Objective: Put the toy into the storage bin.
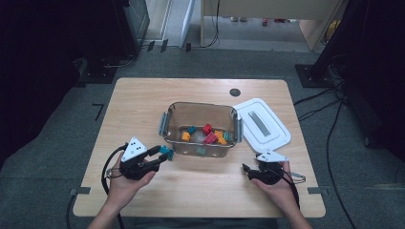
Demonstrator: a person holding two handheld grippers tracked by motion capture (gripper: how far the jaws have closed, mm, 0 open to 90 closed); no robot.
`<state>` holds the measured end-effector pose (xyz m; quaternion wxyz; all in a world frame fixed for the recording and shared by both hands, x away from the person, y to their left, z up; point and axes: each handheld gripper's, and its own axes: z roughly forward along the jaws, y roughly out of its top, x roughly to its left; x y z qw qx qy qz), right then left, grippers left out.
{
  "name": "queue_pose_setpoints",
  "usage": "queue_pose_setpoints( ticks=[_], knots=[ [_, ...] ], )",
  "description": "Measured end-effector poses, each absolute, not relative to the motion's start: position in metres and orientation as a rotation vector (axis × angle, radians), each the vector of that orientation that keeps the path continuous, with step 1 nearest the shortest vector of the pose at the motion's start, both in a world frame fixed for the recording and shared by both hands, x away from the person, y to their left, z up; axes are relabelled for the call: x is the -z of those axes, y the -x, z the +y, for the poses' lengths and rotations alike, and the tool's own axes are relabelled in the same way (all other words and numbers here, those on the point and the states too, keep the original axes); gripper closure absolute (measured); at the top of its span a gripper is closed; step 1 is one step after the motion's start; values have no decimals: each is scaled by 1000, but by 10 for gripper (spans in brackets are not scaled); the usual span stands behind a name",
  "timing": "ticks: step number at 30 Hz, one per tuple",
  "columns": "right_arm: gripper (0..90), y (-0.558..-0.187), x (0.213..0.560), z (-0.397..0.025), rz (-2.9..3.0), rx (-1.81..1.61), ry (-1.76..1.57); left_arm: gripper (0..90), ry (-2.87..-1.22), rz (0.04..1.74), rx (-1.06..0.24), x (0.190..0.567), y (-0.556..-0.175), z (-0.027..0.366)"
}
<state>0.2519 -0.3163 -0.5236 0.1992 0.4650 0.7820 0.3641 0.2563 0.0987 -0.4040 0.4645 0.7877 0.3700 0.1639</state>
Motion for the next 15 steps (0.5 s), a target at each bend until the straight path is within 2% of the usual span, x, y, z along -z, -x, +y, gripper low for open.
queue_pose_setpoints(
  ticks=[6,15],
  knots=[
    [316,-252,524,-316,2186,-1017,-1302,602,-1935,864,-393,383,-281,77],
    [317,-252,524,-316,2184,-1019,-1299,602,-1978,904,-363,383,-330,50]
  ],
)
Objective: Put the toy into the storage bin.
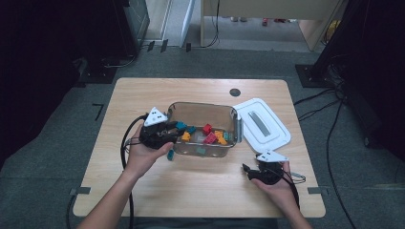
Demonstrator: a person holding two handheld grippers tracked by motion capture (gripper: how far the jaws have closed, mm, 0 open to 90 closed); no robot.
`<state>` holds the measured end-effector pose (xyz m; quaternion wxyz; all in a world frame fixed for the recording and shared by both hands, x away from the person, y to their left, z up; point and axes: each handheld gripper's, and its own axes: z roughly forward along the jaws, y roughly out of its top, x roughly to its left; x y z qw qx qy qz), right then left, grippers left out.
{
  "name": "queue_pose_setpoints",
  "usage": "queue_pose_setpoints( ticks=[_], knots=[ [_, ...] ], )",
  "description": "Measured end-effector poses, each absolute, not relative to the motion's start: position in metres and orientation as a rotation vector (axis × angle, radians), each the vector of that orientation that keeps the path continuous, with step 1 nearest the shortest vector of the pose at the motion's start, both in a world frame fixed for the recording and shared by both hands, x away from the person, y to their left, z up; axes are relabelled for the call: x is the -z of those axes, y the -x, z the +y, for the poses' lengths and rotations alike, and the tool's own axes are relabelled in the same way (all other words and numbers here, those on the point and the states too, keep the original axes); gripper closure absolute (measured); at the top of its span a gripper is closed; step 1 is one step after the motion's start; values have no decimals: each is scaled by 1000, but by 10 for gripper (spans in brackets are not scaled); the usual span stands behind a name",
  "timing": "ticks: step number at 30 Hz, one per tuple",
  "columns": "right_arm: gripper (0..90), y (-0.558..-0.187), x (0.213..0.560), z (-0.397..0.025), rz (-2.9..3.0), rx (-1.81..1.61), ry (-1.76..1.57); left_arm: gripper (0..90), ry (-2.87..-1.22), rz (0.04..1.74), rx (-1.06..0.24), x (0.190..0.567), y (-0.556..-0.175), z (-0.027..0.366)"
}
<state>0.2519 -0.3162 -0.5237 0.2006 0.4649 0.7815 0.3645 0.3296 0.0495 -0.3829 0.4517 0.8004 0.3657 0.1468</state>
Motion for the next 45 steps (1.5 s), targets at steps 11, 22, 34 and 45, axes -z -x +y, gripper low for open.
queue_pose_setpoints(
  ticks=[11,22,34,45],
  knots=[
    [317,-252,524,-316,2185,-1017,-1299,595,-2037,933,-343,394,-349,30],
    [317,-252,524,-316,2184,-1018,-1300,312,-1985,922,-353,391,-338,38],
    [316,-252,524,-316,2185,-1018,-1301,278,-1902,958,-421,388,-302,93],
    [317,-252,524,-316,2186,-1018,-1302,249,-1856,1043,-438,423,-268,123]
  ],
)
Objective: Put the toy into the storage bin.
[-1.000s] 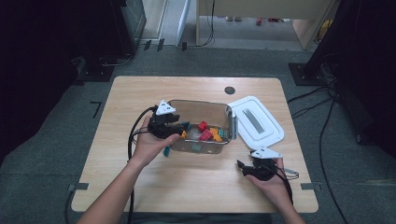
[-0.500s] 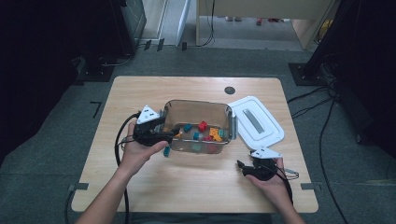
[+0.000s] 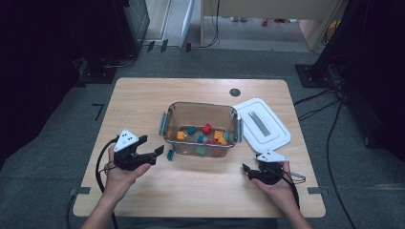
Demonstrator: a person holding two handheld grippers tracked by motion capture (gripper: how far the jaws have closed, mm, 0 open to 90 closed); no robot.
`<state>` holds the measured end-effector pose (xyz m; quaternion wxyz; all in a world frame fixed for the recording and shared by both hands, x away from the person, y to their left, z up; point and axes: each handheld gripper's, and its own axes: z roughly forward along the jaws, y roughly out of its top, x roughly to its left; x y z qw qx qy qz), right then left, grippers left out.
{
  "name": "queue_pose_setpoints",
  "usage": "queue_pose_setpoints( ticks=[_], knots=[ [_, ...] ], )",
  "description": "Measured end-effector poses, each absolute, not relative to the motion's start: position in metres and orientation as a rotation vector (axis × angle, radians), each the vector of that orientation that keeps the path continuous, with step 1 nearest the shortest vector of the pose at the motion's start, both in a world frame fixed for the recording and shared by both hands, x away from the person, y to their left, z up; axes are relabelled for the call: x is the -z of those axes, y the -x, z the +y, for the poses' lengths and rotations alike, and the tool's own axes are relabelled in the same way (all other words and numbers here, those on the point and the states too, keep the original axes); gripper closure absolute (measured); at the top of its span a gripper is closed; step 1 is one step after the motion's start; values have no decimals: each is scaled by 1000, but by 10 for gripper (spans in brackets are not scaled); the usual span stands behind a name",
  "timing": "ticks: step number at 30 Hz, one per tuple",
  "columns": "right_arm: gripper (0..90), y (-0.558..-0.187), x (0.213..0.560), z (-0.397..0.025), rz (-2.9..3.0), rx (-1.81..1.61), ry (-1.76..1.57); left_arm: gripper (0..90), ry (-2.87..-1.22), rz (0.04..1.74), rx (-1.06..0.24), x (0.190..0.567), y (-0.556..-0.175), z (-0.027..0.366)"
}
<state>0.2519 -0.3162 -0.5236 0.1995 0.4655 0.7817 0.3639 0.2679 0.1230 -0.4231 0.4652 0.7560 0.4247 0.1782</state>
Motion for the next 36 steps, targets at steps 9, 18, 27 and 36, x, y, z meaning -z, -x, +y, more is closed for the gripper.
queue_pose_setpoints(
  ticks=[9,18,27,36],
  knots=[
    [317,-252,524,-316,2185,-1017,-1303,271,-1910,1105,-423,471,-266,109],
    [317,-252,524,-316,2185,-1017,-1302,473,-2002,1105,-461,498,-275,88],
    [316,-252,524,-316,2185,-1017,-1302,604,-2044,1178,-484,510,-285,73],
    [317,-252,524,-316,2185,-1017,-1302,764,-2038,1229,-476,511,-288,75]
  ],
)
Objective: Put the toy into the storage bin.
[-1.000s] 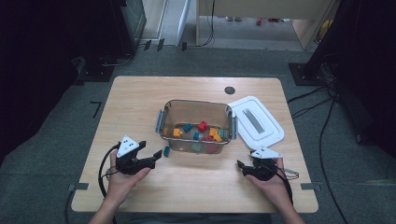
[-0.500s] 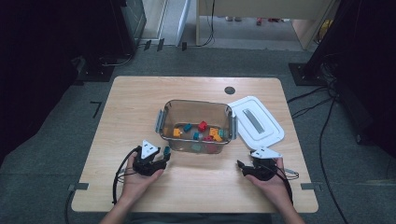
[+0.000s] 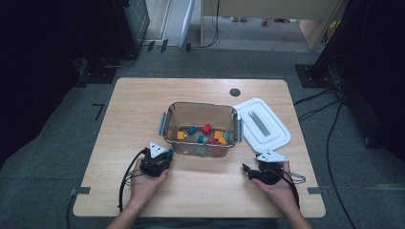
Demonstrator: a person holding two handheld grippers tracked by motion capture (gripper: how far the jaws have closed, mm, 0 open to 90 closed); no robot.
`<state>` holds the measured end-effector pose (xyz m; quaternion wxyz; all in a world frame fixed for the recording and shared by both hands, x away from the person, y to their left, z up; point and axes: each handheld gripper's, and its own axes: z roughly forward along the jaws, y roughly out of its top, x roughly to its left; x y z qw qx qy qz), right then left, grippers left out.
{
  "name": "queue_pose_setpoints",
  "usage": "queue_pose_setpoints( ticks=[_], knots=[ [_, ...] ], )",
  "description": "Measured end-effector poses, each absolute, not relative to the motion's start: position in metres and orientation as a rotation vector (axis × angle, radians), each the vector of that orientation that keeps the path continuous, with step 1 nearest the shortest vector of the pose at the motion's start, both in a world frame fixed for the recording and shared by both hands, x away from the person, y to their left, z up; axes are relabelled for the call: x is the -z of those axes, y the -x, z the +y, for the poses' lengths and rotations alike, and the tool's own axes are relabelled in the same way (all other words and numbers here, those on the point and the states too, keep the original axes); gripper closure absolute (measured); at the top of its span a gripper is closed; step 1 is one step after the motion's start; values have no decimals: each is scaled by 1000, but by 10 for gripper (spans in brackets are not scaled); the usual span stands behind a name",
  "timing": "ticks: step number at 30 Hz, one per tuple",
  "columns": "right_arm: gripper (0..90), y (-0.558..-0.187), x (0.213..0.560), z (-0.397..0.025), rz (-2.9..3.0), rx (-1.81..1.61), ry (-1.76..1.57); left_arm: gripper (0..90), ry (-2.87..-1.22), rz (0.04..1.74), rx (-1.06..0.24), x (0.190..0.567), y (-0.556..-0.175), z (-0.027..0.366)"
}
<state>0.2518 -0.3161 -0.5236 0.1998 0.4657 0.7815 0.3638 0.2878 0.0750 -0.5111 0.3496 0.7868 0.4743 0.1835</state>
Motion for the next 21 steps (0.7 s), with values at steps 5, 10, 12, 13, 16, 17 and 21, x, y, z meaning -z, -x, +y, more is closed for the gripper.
queue_pose_setpoints(
  ticks=[5,10,12,13,16,17,21],
  knots=[
    [317,-252,524,-316,2185,-1017,-1302,767,-2018,1205,-451,502,-281,81],
    [317,-252,524,-316,2185,-1017,-1303,768,-1999,1184,-424,489,-272,90],
    [317,-252,524,-316,2185,-1017,-1303,768,-1987,1177,-418,483,-268,94],
    [316,-252,524,-316,2185,-1017,-1303,768,-1983,1171,-416,480,-266,95],
    [316,-252,524,-316,2185,-1017,-1303,768,-1974,1148,-406,471,-260,98],
    [316,-252,524,-316,2185,-1017,-1303,768,-1972,1137,-404,467,-258,99],
    [316,-252,524,-316,2185,-1017,-1303,768,-1953,1100,-398,451,-249,101]
  ],
)
